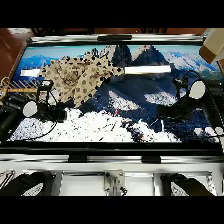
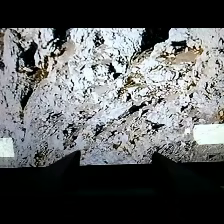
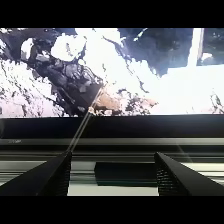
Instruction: Fold the shirts.
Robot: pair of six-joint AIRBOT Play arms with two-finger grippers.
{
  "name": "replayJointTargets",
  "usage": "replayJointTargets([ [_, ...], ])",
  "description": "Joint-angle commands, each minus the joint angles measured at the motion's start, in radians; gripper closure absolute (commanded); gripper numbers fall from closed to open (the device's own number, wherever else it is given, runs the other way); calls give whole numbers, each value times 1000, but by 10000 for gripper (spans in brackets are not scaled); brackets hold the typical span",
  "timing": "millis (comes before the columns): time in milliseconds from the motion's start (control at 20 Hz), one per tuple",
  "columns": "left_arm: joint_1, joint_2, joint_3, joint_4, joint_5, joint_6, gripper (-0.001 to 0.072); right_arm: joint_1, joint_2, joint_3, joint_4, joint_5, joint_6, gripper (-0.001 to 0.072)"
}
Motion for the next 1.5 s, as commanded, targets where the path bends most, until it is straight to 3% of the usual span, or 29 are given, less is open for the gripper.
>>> replayJointTargets([
  [0,1,1,0,0,0,0,187,1,-1,0,0,0,0,94],
  [500,1,1,0,0,0,0,188,1,-1,0,-1,-3,0,94],
  [650,1,1,0,0,0,0,188,1,-1,0,-4,-98,33,94],
  [800,1,-8,-1,-14,155,-3,187,1,-1,0,34,-118,57,94],
  [950,0,-31,-1,-132,345,0,187,1,-1,0,70,-154,61,94],
  [1050,2,-42,0,-142,433,143,108,1,-1,0,70,-206,61,94],
  [1100,7,-58,3,-142,472,172,-13,1,-1,0,70,-236,61,94],
  [1250,72,-217,128,-101,467,176,-13,1,-1,0,73,-338,79,94],
  [1450,146,-528,421,-169,417,177,-11,1,-2,0,87,-411,116,94],
])
